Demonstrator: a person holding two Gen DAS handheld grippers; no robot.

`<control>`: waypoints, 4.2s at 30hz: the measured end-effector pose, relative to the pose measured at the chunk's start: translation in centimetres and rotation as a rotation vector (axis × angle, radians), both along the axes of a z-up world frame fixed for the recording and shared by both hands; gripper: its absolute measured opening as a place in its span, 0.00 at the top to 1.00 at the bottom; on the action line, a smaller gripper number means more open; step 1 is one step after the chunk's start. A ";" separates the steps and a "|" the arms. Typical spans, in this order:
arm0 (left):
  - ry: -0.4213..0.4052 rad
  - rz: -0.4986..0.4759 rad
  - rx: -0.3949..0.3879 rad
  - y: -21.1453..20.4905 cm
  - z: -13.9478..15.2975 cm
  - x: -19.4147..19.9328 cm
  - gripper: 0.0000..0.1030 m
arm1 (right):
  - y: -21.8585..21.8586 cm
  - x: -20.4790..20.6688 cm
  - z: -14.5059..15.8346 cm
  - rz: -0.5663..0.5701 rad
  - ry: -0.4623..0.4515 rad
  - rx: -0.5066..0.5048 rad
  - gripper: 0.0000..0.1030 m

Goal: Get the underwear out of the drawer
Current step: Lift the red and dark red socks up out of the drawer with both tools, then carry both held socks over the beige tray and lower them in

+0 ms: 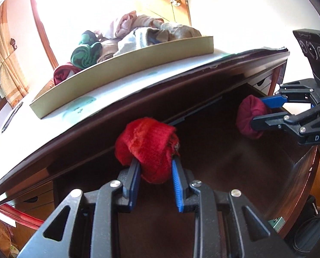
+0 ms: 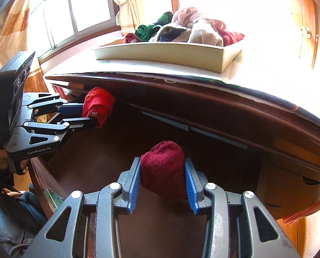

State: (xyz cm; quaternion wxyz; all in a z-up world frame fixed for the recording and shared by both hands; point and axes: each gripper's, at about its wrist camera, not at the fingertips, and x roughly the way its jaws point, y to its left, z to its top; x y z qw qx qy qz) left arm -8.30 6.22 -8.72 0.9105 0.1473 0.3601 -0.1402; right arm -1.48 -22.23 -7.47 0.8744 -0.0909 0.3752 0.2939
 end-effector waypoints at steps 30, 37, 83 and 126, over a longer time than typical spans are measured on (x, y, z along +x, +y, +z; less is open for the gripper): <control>-0.174 0.080 -0.064 1.2 2.7 -5.6 0.75 | -1.2 -3.5 2.2 0.005 -0.309 0.123 0.61; -0.206 0.097 -0.088 1.8 3.2 -6.0 0.75 | -1.3 -4.4 2.4 0.007 -0.365 0.128 0.61; -0.362 0.159 -0.215 3.7 4.1 -7.1 0.75 | -2.0 -7.0 3.1 -0.003 -0.562 0.177 0.61; -0.300 0.126 -0.236 4.4 8.8 -4.8 0.75 | 1.8 -5.3 7.3 0.061 -0.528 0.202 0.60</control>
